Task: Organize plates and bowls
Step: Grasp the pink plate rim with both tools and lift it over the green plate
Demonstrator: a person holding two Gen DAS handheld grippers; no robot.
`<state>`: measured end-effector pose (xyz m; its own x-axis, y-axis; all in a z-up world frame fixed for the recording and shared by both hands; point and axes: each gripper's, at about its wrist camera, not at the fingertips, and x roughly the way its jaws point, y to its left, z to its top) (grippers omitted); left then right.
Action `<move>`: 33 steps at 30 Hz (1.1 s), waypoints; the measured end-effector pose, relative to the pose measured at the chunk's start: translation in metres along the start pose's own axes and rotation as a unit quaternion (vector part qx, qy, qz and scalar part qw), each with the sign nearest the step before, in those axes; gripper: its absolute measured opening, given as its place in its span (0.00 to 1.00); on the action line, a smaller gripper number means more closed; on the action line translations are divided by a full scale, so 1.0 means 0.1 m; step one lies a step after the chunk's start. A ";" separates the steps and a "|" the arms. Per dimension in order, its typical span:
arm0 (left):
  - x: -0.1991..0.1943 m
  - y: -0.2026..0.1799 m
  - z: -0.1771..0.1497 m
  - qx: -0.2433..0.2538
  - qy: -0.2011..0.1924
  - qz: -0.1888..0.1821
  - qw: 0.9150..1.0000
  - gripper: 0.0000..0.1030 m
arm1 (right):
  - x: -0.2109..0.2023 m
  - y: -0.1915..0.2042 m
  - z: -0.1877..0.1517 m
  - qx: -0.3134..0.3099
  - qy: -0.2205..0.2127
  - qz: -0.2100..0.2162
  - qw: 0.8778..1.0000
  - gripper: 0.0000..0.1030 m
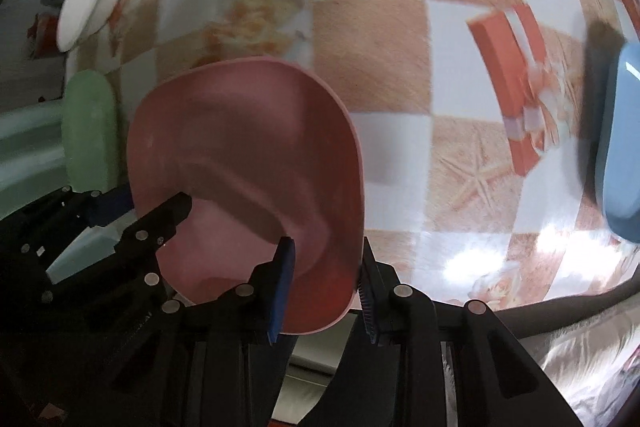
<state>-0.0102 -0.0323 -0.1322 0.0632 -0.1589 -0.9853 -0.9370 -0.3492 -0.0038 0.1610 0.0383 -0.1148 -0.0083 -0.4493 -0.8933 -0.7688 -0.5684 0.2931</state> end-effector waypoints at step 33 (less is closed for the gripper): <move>-0.11 1.94 -0.02 -0.148 -0.047 0.063 0.986 0.53 | 0.32 1.44 0.58 -0.107 0.043 0.055 0.992 0.44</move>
<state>-0.1922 -0.1006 -0.1217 -0.0916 -0.1369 -0.9863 -0.7939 -0.5878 0.1553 0.0133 -0.0176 -0.1206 -0.0220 -0.5685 -0.8224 -0.6132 -0.6420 0.4602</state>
